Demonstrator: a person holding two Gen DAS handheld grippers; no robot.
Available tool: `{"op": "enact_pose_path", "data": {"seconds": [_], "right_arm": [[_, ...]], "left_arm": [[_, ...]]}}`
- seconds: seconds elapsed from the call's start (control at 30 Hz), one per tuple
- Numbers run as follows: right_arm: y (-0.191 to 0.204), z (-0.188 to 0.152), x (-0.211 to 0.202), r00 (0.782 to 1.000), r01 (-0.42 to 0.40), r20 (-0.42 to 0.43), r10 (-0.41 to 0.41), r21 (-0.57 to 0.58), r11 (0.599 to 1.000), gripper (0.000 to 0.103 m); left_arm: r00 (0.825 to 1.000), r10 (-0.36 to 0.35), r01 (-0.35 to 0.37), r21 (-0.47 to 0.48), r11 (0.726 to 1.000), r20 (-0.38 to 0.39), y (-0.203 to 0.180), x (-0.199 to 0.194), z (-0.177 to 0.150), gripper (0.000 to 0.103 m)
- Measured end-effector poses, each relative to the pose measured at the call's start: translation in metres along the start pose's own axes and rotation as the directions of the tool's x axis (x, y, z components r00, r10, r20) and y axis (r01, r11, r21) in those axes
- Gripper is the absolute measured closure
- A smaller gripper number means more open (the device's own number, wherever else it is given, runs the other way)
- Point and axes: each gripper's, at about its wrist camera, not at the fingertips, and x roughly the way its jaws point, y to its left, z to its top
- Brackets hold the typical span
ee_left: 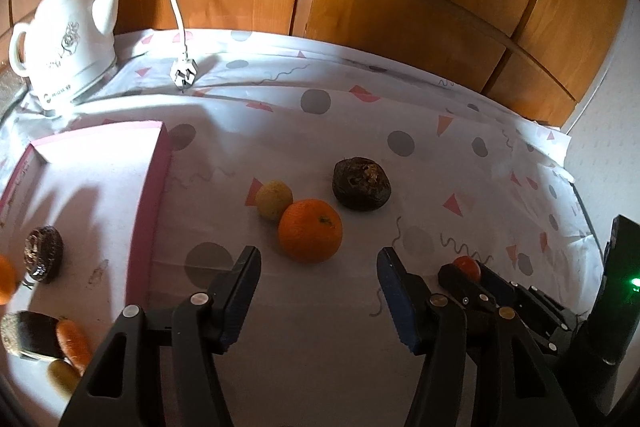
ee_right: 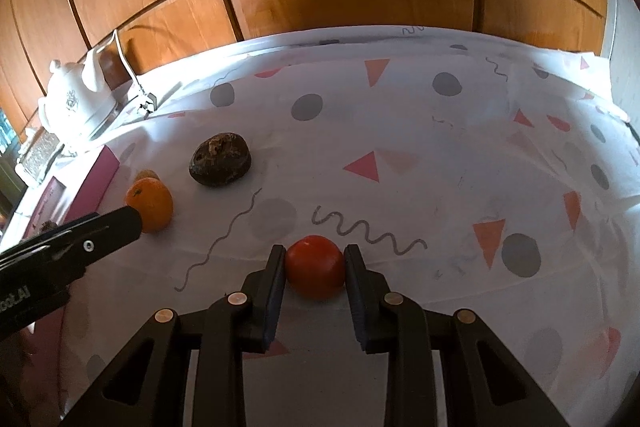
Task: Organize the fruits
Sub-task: 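Grasp the second orange with the left gripper while the right holds the tomato, then carry the orange and tomato toward the tray with both grippers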
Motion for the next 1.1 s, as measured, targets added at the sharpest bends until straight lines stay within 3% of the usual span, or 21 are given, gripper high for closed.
{"op": "enact_pose_path", "data": {"seconds": [0.43,0.5,0.6,0.67,0.97,1.1], "right_arm": [[-0.004,-0.001,0.001,1.000,-0.019,-0.004,0.019,0.013,1.000,0.072],[-0.007,-0.001,0.001,0.999,-0.035,-0.001,0.035,0.027,0.999,0.072],[-0.008,-0.001,0.001,0.999,-0.043,0.003,0.043,0.034,0.998,0.072],[-0.007,-0.002,0.001,0.999,-0.043,0.004,0.043,0.033,0.999,0.072],[-0.005,-0.002,0.001,1.000,-0.027,0.006,0.027,0.020,0.999,0.073],[-0.004,-0.002,0.001,1.000,-0.023,0.004,0.023,0.017,1.000,0.073]], "left_arm": [[1.000,0.002,-0.003,-0.033,0.999,-0.023,0.000,0.021,0.013,0.043],[0.999,0.013,-0.014,-0.037,0.999,-0.035,-0.001,0.027,0.015,0.046],[0.997,0.044,-0.047,-0.050,0.998,-0.057,0.001,0.036,0.015,0.062],[0.998,0.047,-0.049,-0.046,0.998,-0.041,0.002,0.035,0.013,0.064],[0.999,0.038,-0.038,-0.004,0.999,-0.018,0.003,0.012,-0.013,0.065],[0.999,0.050,-0.051,0.066,0.997,0.011,-0.003,0.000,-0.034,0.065]]}}
